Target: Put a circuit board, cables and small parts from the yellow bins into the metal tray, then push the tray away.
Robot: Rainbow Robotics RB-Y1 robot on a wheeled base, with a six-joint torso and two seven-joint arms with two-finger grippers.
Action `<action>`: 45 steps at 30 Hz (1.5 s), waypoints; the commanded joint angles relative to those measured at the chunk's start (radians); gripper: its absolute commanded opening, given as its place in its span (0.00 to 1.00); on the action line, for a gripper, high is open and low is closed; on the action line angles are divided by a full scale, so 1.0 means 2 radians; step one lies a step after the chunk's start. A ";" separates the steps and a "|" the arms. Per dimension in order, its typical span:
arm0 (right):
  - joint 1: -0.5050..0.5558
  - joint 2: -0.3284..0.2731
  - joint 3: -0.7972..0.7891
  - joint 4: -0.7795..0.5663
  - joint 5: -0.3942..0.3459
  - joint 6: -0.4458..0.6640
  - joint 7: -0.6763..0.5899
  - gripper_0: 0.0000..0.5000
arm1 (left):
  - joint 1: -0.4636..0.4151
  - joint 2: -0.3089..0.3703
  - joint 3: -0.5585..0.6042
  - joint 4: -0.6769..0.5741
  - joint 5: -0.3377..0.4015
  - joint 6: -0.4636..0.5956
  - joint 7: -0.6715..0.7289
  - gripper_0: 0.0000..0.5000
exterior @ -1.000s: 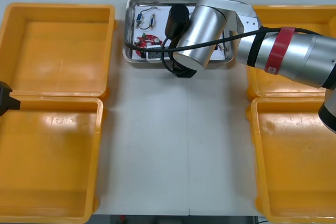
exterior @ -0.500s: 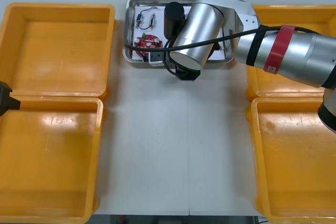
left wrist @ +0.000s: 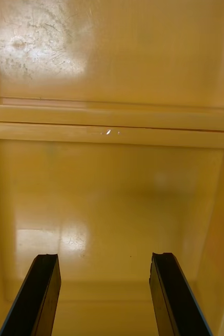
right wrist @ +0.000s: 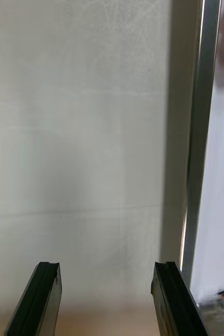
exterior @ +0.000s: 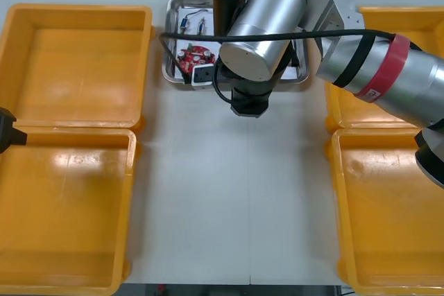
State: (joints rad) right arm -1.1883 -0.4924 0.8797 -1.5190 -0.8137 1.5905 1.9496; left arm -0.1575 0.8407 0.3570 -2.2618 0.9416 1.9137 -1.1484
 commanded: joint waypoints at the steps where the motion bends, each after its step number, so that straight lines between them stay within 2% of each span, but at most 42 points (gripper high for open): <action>1: 0.034 -0.018 -0.056 -0.078 -0.002 0.057 -0.066 1.00 | 0.010 -0.005 0.014 -0.015 -0.004 0.003 -0.052 1.00; 3: 0.052 -0.027 -0.079 -0.113 0.000 0.091 -0.088 1.00 | 0.010 -0.005 0.014 -0.015 -0.004 0.003 -0.052 1.00; 4: 0.052 -0.027 -0.079 -0.113 0.000 0.091 -0.088 1.00 | 0.010 -0.005 0.014 -0.015 -0.004 0.003 -0.052 1.00; 7: 0.079 -0.038 -0.116 -0.172 0.003 0.158 -0.131 1.00 | 0.010 -0.005 0.014 -0.015 -0.004 0.003 -0.052 1.00; 8: 0.083 -0.039 -0.122 -0.180 0.003 0.165 -0.138 1.00 | 0.010 -0.005 0.014 -0.015 -0.004 0.003 -0.052 1.00; 17: 0.163 -0.069 -0.215 -0.303 0.001 0.165 -0.230 1.00 | 0.010 -0.005 0.014 -0.015 -0.004 0.003 -0.052 1.00; 27: 0.297 -0.154 -0.346 -0.426 -0.054 0.165 -0.326 1.00 | 0.010 -0.005 0.014 -0.015 -0.004 0.003 -0.052 1.00; 33: 0.382 -0.201 -0.454 -0.444 -0.083 0.165 -0.339 1.00 | 0.010 -0.005 0.014 -0.015 -0.004 0.003 -0.052 1.00; 38: 0.445 -0.203 -0.543 -0.432 -0.086 0.165 -0.341 1.00 | 0.010 -0.005 0.014 -0.015 -0.004 0.003 -0.052 1.00; 45: 0.481 -0.200 -0.608 -0.396 -0.093 0.165 -0.334 1.00 | 0.010 -0.005 0.014 -0.015 -0.004 0.003 -0.052 1.00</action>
State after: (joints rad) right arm -0.2481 -0.8695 -0.2839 -2.3323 -0.9896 1.9168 1.2990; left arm -0.1538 0.8405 0.3574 -2.2633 0.9411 1.9137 -1.1484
